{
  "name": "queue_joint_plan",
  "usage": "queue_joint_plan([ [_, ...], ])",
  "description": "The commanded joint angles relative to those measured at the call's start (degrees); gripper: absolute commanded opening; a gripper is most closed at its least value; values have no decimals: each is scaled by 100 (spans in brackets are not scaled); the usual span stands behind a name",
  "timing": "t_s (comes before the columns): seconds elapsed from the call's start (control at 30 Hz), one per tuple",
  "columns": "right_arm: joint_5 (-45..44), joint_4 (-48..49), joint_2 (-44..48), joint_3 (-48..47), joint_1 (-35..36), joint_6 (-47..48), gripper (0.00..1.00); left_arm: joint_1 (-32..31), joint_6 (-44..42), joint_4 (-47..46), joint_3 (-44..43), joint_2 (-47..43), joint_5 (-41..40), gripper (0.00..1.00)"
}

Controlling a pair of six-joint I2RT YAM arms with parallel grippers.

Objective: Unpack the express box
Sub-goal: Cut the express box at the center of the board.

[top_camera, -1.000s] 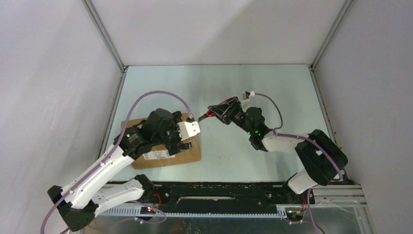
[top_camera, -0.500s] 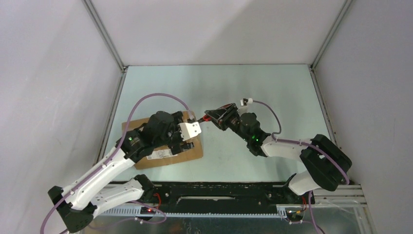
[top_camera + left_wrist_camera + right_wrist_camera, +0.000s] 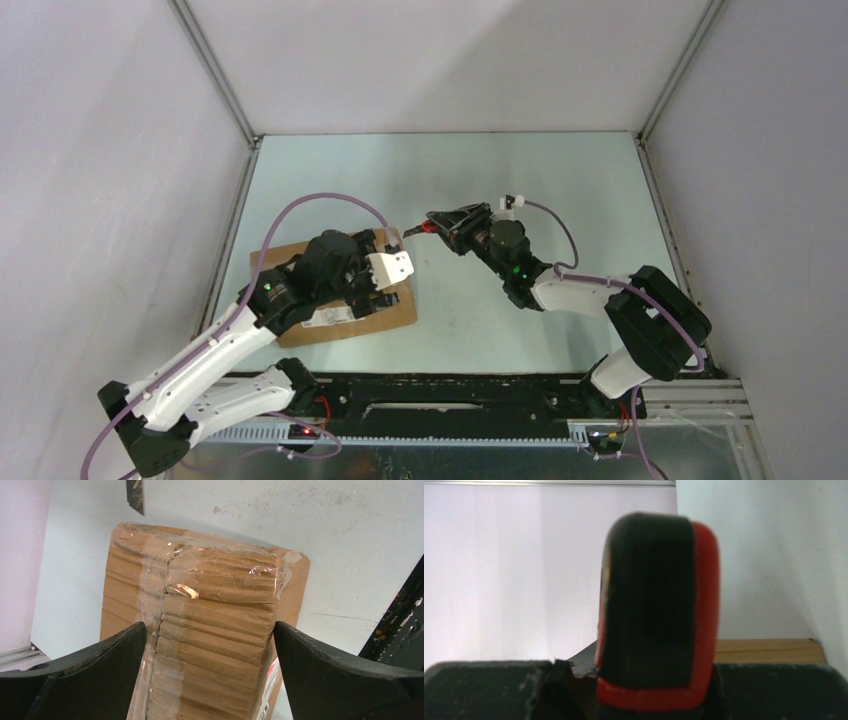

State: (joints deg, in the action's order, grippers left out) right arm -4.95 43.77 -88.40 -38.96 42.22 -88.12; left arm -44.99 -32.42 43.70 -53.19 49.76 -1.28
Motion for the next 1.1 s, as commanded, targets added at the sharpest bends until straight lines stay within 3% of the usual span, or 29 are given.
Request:
queue_joint_plan([
  [0.0,-198,303,-101,-359,50,-94,0,-33,137,-144,112,76,-3,100],
  [1.07,-40,-26,-174,-414,367,22,0,-31,163,-198,114,111,-127,98],
])
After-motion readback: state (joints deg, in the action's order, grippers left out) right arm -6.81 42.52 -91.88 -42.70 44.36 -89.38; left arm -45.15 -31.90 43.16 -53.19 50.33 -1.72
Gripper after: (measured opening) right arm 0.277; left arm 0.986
